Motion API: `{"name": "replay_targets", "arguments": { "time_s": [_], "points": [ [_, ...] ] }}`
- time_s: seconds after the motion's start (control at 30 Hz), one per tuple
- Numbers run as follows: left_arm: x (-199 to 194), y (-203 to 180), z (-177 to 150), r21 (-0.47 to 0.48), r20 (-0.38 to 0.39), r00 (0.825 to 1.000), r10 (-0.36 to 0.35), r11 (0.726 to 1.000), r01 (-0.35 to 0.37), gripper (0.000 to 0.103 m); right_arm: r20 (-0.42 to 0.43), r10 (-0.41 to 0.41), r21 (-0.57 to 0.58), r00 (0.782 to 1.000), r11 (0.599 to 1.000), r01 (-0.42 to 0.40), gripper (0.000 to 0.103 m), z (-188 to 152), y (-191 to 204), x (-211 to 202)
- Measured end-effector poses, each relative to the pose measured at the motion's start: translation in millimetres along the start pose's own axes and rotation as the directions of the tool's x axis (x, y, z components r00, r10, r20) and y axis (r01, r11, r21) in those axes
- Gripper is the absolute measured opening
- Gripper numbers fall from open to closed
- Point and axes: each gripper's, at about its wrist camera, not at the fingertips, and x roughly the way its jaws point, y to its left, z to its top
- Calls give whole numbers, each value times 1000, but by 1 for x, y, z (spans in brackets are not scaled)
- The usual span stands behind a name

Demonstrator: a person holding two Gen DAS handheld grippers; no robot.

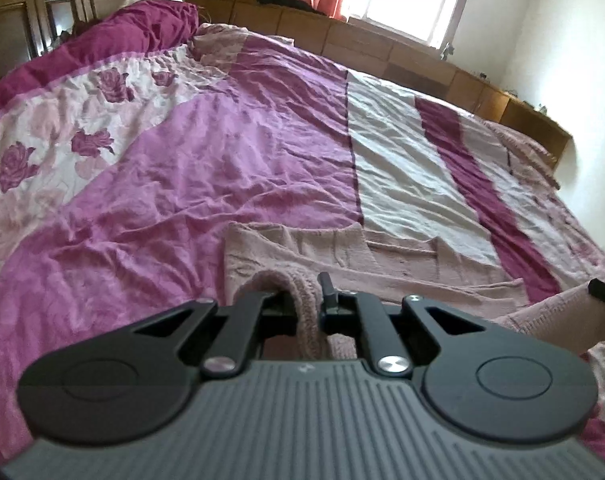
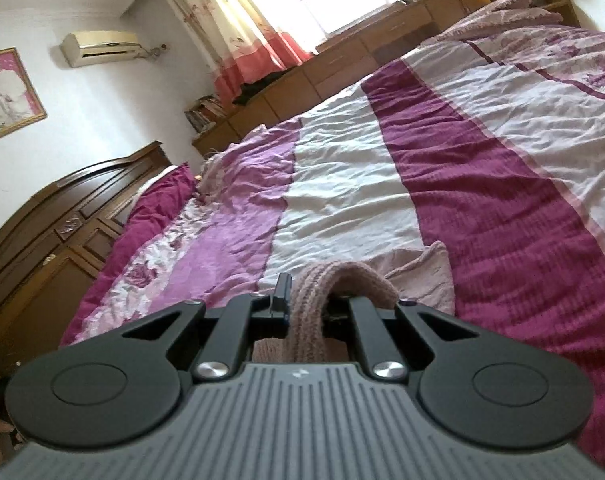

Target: Fold small clothes

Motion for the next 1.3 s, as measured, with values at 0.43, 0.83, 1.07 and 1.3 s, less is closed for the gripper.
{"name": "replay_targets", "arguments": {
  "time_s": [0.43,0.83,1.07,1.3],
  "points": [
    [96,31,-11,-51,-114,992,55,997,-61,10,-90,-159,29,983,986,163,9,-21,-51,80],
    [111,37,-27,-20,-140,987,77,997,-80,12,-129,-213,89,969,970,225,19,-46,-71,102],
    [93,33,-28,-43,-152,987,59,997,-66,22,-129,-219,75,967,970,229,39,-44,-60,82],
    [66,22,-36,-11,-133,989,67,998,-69,43,-120,-220,61,968,972,228,56,-48,-52,51]
  ]
}}
